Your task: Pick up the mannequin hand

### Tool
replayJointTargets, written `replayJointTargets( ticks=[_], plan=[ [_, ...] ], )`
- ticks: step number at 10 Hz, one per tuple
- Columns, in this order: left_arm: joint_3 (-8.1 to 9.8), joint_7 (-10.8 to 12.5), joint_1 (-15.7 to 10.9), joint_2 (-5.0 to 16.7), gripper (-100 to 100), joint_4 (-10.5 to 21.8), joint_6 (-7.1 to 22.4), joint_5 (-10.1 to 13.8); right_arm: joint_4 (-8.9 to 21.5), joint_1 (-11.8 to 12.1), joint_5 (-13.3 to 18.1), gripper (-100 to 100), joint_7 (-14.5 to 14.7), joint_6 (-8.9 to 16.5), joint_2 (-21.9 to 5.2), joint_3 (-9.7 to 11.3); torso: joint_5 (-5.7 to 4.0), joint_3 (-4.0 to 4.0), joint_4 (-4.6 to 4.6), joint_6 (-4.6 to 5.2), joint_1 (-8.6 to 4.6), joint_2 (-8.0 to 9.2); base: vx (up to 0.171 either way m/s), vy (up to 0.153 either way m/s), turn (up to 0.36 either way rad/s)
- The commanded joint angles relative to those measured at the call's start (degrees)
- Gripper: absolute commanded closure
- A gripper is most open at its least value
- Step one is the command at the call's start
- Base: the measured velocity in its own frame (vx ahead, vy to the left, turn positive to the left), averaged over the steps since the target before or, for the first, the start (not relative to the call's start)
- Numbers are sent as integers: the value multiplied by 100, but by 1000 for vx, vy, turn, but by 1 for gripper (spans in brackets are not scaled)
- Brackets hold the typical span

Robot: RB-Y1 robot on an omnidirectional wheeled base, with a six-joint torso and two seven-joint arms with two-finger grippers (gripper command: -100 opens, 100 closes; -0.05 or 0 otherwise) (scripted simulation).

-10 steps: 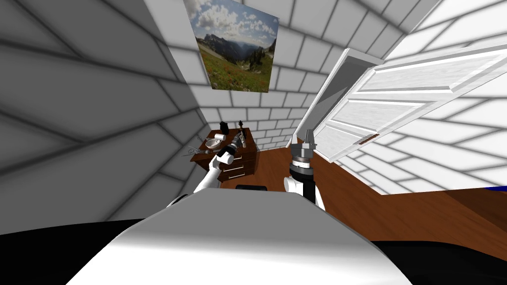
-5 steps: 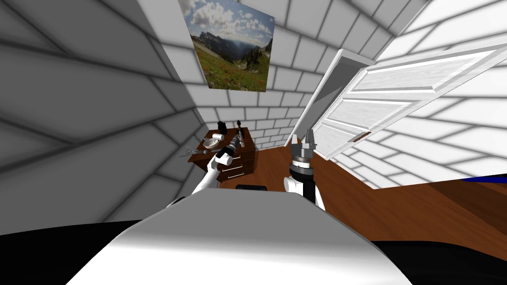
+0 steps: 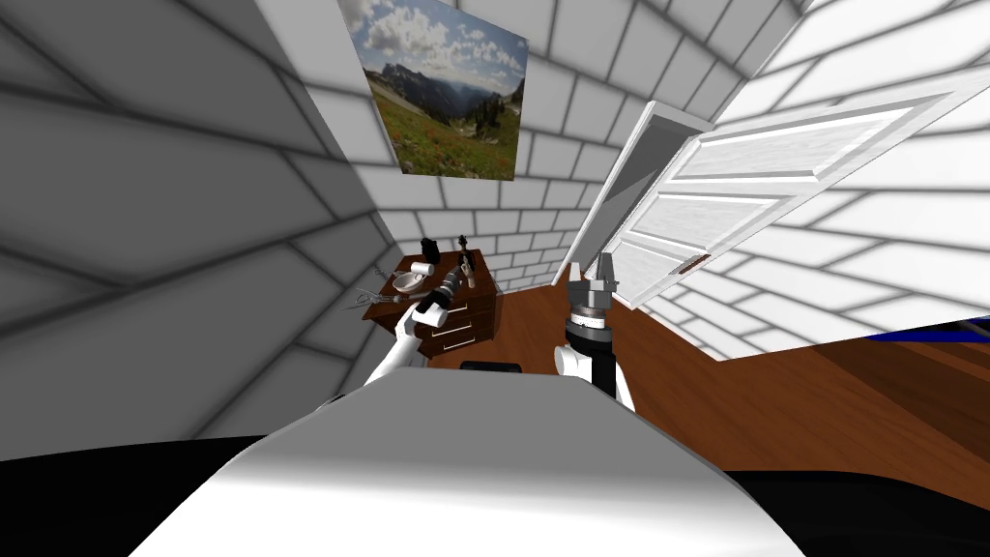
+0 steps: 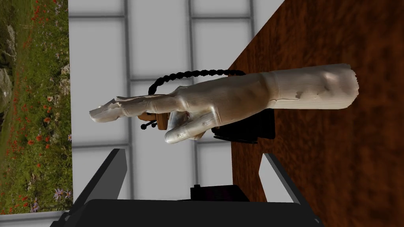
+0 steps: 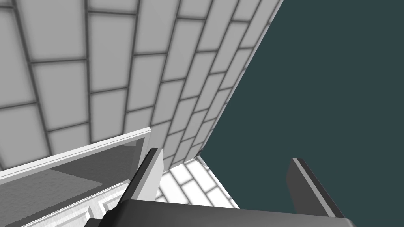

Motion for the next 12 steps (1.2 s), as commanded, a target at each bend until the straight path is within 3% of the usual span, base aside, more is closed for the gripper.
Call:
replayJointTargets(
  ticks=[1,2,4,5,7,8,11,12],
  plan=[
    [11,-4,16,3,-100,18,-7,-194,0,0,0,0,0,0,0,0,0,0,0,0,0,0,0,0,0],
    [121,-9,177,93,-100,-6,44,-409,0,0,0,0,0,0,0,0,0,0,0,0,-1,-1,-1,-2,-87],
    [121,-9,177,93,-100,-6,44,-685,0,0,0,0,0,0,0,0,0,0,0,0,-1,0,-1,1,-28],
    [245,-15,357,193,-100,-33,102,-894,0,0,0,0,0,0,0,0,0,-1,0,0,0,-1,4,2,-90],
    [245,-15,357,193,-100,-33,102,-1214,0,0,0,0,0,0,0,0,0,-1,0,0,1,-1,1,3,-31],
    [382,-22,554,303,-100,-61,166,-1387,0,0,0,0,0,0,0,0,0,-1,0,0,0,-2,5,3,-106],
    [382,-22,554,303,-100,-61,166,-1834,0,0,0,0,0,0,0,0,0,-1,0,0,0,-2,1,3,-17],
    [531,-30,769,423,-100,-90,236,-2038,0,0,0,0,0,0,0,0,0,-1,0,0,-1,-2,1,1,-110]
  ],
)
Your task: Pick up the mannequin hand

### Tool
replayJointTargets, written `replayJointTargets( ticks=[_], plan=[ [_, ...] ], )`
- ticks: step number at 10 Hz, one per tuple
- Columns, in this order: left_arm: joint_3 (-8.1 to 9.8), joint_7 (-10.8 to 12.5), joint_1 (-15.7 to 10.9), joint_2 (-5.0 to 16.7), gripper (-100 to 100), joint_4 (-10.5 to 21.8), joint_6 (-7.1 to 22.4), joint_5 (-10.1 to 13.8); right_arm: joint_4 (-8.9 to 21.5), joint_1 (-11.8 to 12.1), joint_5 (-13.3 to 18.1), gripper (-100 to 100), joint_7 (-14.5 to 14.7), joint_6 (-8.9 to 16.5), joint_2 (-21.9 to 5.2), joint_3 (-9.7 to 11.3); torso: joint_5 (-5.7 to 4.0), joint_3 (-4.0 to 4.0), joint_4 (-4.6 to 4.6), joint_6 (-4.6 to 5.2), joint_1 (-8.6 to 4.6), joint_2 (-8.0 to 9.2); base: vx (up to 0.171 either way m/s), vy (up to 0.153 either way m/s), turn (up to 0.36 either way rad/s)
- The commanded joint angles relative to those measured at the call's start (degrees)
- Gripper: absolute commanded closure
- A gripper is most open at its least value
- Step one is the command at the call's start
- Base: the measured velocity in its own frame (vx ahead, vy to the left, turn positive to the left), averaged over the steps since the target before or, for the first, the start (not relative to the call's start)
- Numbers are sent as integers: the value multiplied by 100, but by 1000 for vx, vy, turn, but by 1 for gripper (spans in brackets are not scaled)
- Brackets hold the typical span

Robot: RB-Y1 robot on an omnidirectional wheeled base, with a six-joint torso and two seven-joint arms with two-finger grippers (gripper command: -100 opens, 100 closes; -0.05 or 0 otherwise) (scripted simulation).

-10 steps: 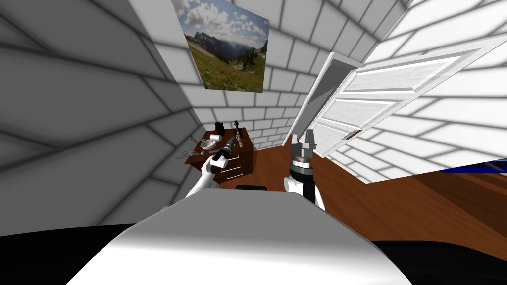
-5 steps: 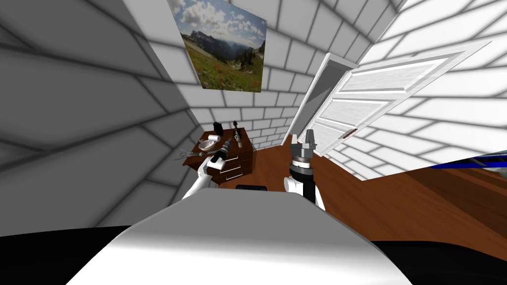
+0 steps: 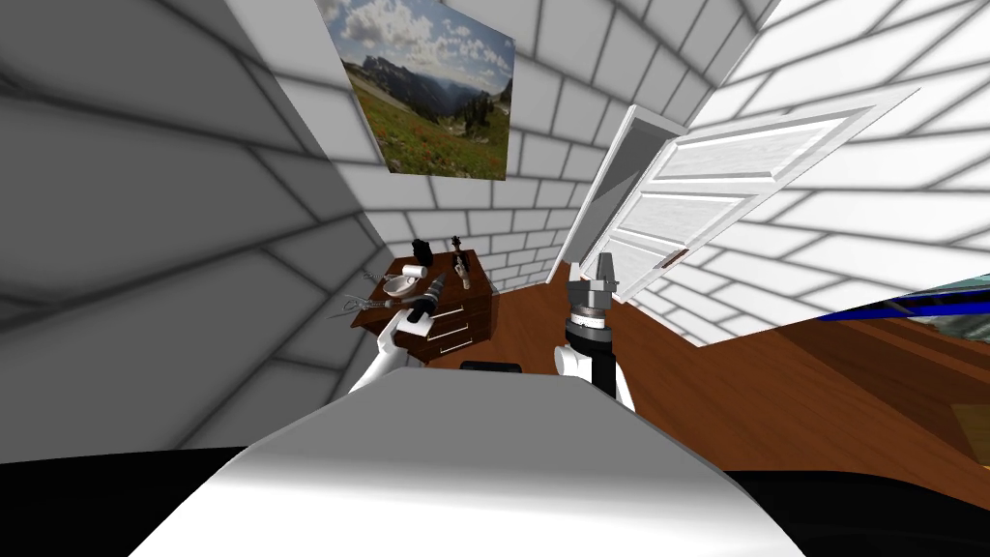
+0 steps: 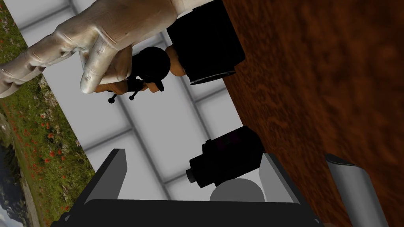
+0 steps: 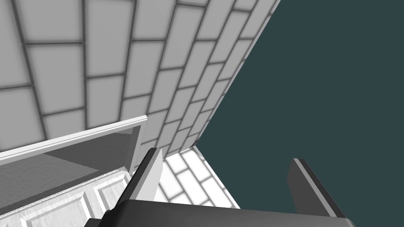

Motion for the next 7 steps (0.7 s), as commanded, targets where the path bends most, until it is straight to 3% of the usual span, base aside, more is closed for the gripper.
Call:
replayJointTargets(
  ticks=[1,3,4,7],
  plan=[
    [77,10,109,116,-100,-19,32,-286,0,0,0,0,0,0,0,0,0,0,0,0,0,0,-1,5,-68],
    [77,10,109,116,-100,-19,32,-519,0,0,0,0,0,0,0,0,0,0,0,-1,1,-1,0,0,0],
    [237,0,341,244,-100,-49,107,-736,0,0,0,0,0,0,0,0,0,-1,0,-1,0,-2,0,0,-109],
    [237,0,341,244,-100,-49,107,-1209,0,0,0,0,0,0,0,0,0,0,0,-1,0,-1,-1,1,-18]
  ],
)
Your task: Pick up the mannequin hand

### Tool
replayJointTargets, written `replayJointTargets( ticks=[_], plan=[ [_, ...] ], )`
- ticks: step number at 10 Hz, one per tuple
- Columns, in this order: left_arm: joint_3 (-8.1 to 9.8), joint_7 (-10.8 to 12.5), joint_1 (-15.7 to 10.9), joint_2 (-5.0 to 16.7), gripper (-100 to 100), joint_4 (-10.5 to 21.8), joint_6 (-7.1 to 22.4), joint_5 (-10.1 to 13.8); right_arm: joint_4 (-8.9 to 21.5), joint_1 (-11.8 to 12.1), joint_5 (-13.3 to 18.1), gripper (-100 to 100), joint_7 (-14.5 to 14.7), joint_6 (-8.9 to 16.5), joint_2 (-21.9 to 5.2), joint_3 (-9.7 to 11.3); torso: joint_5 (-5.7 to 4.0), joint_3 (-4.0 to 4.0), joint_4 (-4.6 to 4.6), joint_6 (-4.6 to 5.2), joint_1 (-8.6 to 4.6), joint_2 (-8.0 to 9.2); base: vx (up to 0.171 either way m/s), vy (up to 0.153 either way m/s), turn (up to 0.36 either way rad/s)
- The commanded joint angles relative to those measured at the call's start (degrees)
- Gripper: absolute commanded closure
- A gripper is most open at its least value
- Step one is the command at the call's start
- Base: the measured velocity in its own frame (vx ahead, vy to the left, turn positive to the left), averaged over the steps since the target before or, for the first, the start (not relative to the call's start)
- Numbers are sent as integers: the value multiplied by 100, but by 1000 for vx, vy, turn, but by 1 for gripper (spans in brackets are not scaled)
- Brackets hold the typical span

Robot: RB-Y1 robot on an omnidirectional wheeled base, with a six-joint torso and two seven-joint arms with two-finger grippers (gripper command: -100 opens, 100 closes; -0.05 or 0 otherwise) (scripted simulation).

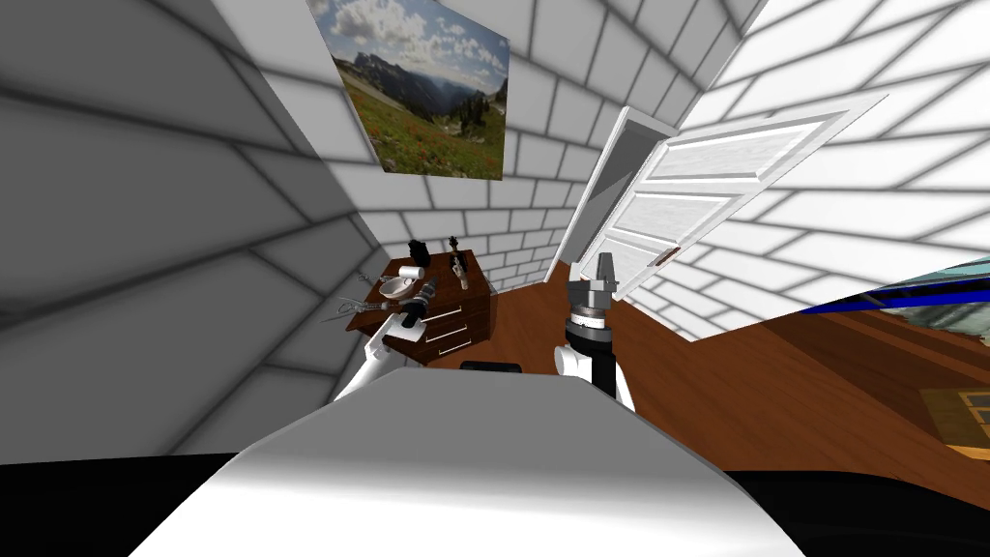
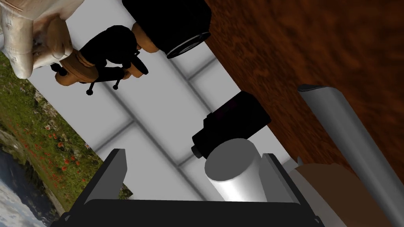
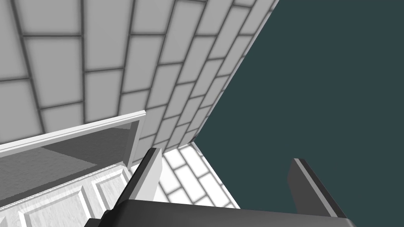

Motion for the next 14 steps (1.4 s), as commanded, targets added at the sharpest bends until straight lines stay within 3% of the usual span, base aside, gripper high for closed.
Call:
replayJointTargets(
  ticks=[1,4,5,9,10,11,14],
  plan=[
    [174,-14,249,128,-100,-23,77,-286,0,0,0,0,0,0,0,0,0,0,0,0,0,0,-4,0,-115],
    [174,-14,249,128,-100,-23,77,-818,0,0,0,0,0,0,0,0,0,1,0,0,1,1,-1,2,-21],
    [354,-29,512,270,-100,-51,164,-989,0,0,0,0,0,0,0,0,0,0,0,0,0,0,-6,-4,-127],
    [354,-29,512,270,-100,-51,164,-1586,0,0,0,0,0,0,0,0,0,0,0,0,0,-1,0,1,-16],
    [545,-46,788,418,-100,-78,255,-1785,0,0,0,0,0,0,0,0,0,0,0,0,0,-1,-10,-4,-102],
    [545,-46,788,418,-100,-78,255,-1835,0,0,0,0,0,0,0,0,-1,3,1,0,1,5,-11,2,-73],
    [545,-46,788,418,-100,-78,255,-2334,0,0,0,0,0,0,0,0,0,0,0,0,0,0,3,2,-6]
  ],
)
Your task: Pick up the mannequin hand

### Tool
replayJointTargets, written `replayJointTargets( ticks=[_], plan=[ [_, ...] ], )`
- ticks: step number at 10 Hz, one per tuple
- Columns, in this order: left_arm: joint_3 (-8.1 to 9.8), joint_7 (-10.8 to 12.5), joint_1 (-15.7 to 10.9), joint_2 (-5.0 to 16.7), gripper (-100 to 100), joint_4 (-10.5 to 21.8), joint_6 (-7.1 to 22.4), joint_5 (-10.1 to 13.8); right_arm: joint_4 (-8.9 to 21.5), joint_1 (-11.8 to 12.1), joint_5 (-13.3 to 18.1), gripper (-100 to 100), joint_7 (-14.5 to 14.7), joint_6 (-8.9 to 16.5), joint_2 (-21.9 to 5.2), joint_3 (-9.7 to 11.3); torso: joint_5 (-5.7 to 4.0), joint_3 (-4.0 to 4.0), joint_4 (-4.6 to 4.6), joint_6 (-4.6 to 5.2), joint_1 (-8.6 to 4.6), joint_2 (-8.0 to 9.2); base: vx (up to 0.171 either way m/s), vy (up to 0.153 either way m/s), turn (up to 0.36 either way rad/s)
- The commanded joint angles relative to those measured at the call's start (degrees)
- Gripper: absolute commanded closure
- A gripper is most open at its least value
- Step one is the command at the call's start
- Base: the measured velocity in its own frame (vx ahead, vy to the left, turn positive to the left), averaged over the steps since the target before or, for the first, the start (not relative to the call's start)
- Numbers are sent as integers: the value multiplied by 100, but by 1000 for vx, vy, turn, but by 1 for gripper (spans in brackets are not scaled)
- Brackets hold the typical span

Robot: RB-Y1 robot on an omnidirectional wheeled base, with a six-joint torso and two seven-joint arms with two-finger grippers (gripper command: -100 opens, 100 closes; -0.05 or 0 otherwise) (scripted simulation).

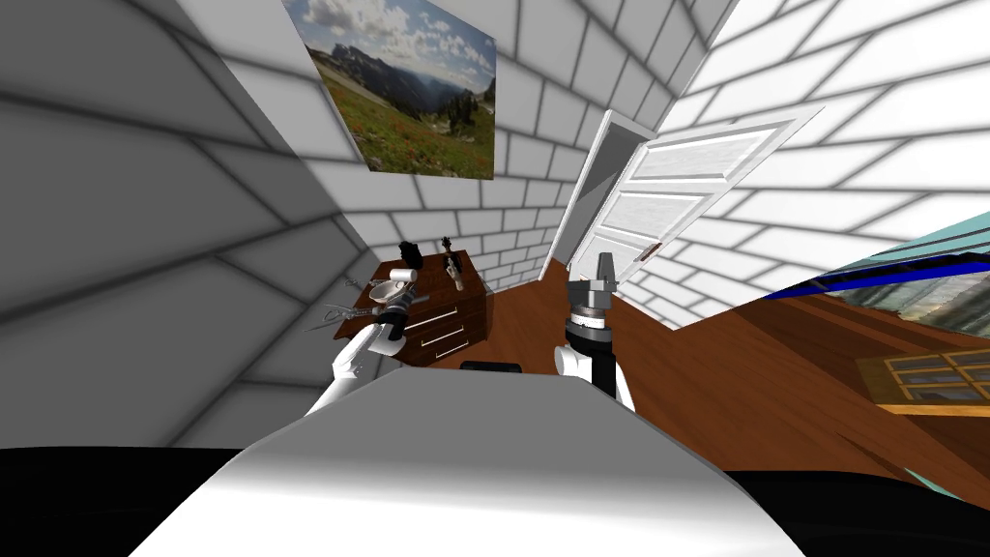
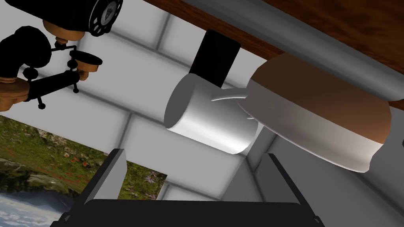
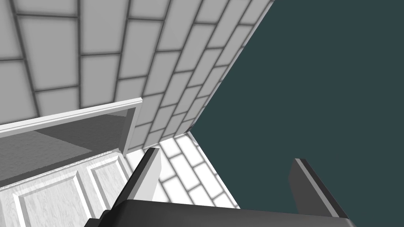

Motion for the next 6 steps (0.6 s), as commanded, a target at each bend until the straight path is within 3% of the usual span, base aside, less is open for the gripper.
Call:
replayJointTargets(
  ticks=[1,2,6],
  plan=[
    [2,0,-5,-1,-100,8,-2,-159,0,0,0,0,0,0,0,0,0,0,0,0,0,0,0,0,0],
    [201,-20,283,152,-100,-17,93,-385,0,0,0,0,0,0,0,0,0,0,0,0,0,0,-11,-4,-145],
    [201,-20,283,152,-100,-17,93,-977,0,0,0,0,0,0,0,0,0,0,0,0,1,1,0,4,-17]
  ],
)
